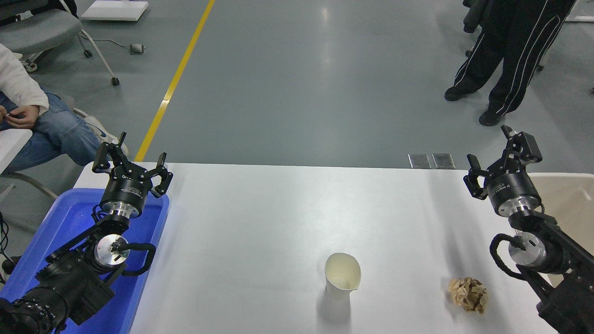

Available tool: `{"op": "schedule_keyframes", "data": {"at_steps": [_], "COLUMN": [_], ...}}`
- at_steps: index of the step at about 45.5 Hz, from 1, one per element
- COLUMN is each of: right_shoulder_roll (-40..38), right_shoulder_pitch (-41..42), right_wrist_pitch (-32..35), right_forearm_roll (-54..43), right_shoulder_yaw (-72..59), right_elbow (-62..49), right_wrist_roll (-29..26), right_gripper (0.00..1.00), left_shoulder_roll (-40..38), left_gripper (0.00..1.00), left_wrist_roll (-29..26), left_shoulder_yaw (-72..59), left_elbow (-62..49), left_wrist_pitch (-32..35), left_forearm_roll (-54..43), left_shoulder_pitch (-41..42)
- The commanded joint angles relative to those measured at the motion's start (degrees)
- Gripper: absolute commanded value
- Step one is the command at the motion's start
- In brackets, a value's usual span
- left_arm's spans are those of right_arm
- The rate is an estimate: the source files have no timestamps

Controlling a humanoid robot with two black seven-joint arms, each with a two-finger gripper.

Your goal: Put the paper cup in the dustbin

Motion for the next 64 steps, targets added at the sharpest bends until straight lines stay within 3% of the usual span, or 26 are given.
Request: {"op": "schedule_keyframes", "data": {"at_steps": [1, 64], "right_shoulder_roll": [0.56, -0.67], "right_shoulder_pitch": [0.11, 1.08], "right_wrist_pitch": [-0.09, 0.79], "right_forearm_roll": [0.0, -0.09], "right_shoulder_yaw": [0.0, -0.79], "right_elbow": [0.0, -2.9], "right_wrist_roll": [0.0, 0.61], "right_gripper": [0.99, 1.0], "left_shoulder_roll": [0.0, 0.0], "left_gripper": [1.0, 1.0], "left_wrist_roll": [0.07, -0.01], "left_shoulder_yaw": [-0.06, 0.03], "left_elbow": [0.0, 0.0], "left_wrist_pitch": [0.0, 0.0], "left_forearm_roll": [-0.03, -0.03], "left_shoulder_pitch": [-0.01, -0.01]}}
